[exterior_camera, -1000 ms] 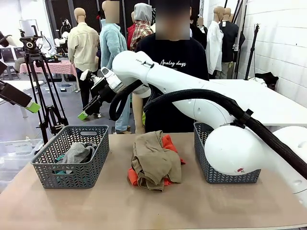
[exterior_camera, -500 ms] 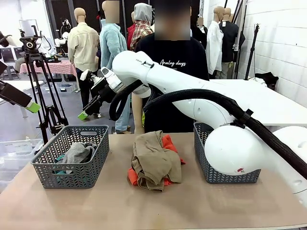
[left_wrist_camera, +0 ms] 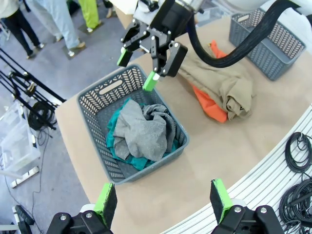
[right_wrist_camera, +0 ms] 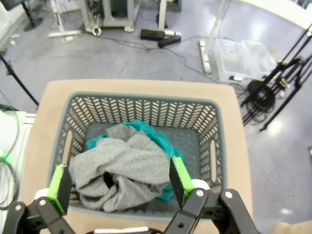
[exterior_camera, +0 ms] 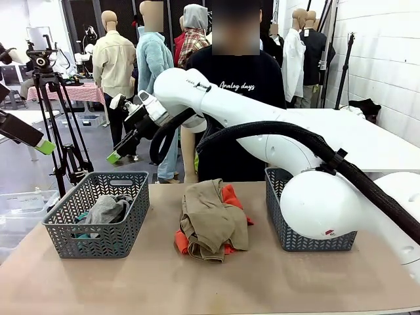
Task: Sort the tops and bottoms.
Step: Lift clothes from the center of the table with your left hand.
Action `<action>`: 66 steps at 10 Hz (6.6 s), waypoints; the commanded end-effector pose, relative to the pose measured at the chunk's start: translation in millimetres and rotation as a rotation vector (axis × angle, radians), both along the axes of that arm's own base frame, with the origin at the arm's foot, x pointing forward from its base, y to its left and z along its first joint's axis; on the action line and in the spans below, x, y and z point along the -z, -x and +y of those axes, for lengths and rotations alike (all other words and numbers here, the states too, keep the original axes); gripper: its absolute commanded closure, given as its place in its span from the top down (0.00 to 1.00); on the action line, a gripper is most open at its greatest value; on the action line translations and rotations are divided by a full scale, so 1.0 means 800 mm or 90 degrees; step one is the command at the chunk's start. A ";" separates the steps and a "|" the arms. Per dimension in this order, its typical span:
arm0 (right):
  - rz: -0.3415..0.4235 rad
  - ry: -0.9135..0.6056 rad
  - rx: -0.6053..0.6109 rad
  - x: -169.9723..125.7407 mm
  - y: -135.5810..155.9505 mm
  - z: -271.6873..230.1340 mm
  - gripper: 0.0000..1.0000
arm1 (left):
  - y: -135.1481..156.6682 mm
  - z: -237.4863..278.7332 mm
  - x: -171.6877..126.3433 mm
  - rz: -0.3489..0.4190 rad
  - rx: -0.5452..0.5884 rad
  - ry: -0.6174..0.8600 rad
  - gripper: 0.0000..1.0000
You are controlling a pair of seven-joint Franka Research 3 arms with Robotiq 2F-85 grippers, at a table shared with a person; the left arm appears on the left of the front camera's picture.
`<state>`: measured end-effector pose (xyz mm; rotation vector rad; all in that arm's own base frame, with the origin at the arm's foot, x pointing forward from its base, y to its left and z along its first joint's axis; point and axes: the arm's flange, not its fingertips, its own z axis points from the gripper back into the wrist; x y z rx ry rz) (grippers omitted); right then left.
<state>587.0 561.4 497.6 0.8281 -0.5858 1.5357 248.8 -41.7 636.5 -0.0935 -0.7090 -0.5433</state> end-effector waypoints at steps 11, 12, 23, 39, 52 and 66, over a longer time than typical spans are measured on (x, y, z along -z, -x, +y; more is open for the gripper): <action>0.056 0.271 0.356 -0.115 0.258 -0.375 1.00 | 0.000 -0.001 0.000 0.001 0.007 0.005 1.00; 0.072 0.275 0.367 -0.105 0.271 -0.388 1.00 | 0.000 -0.001 0.000 0.001 0.007 0.005 1.00; 0.158 0.444 0.329 -0.238 0.076 -0.387 1.00 | 0.000 -0.001 0.000 0.001 0.007 0.005 1.00; 0.412 0.421 0.905 -0.204 0.183 -0.580 1.00 | 0.000 -0.001 0.000 0.001 0.007 0.005 1.00; 0.076 0.469 0.744 -0.106 0.285 -0.641 1.00 | 0.000 -0.001 0.000 0.001 0.007 0.005 1.00; 0.079 0.450 0.732 -0.123 0.286 -0.648 1.00 | -0.072 -0.235 0.123 0.069 0.046 -0.075 1.00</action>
